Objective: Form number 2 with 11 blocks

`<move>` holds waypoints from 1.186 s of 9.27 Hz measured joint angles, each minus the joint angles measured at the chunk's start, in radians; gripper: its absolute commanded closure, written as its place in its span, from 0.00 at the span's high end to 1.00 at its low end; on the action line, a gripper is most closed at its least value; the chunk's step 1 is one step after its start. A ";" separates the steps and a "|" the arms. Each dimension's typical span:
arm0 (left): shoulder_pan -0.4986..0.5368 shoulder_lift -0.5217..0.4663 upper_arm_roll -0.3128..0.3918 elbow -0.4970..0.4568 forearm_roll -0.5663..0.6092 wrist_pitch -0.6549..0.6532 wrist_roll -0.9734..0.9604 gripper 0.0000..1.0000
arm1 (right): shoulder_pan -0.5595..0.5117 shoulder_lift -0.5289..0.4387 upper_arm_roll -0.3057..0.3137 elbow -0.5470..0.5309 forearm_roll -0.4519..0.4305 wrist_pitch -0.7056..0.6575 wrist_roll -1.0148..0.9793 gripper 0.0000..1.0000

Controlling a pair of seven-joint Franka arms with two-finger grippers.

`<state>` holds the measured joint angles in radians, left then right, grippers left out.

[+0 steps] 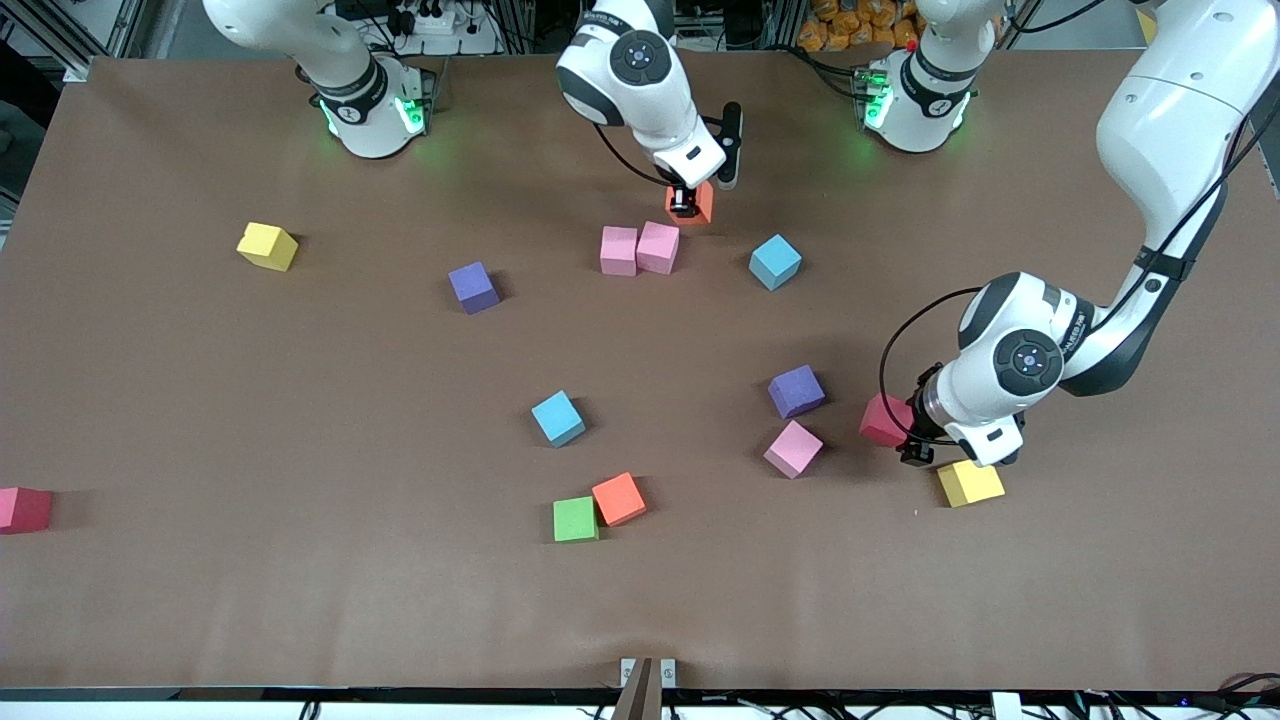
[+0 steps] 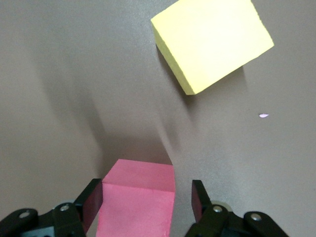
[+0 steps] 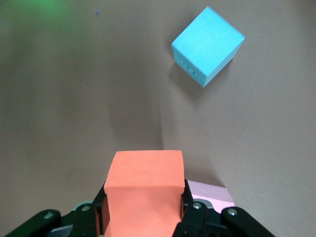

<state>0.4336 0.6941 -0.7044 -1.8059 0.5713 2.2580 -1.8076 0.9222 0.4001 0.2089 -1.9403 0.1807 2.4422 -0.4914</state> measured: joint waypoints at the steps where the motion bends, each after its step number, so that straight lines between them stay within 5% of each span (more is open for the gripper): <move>1: 0.000 0.004 0.002 0.001 0.000 -0.001 0.001 0.80 | 0.000 0.004 0.000 0.002 -0.007 -0.032 -0.004 0.00; 7: -0.022 0.009 -0.015 0.005 0.000 -0.106 0.005 0.81 | 0.003 0.044 0.002 0.005 -0.007 -0.127 0.012 0.00; 11: -0.023 0.010 -0.021 0.007 0.000 -0.120 0.005 0.80 | 0.003 0.048 0.002 0.023 -0.086 -0.134 0.015 0.00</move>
<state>0.4107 0.7042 -0.7258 -1.7988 0.5713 2.1381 -1.8027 0.9254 0.4482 0.2109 -1.9170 0.0948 2.3084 -0.4766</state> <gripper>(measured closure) 0.194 0.436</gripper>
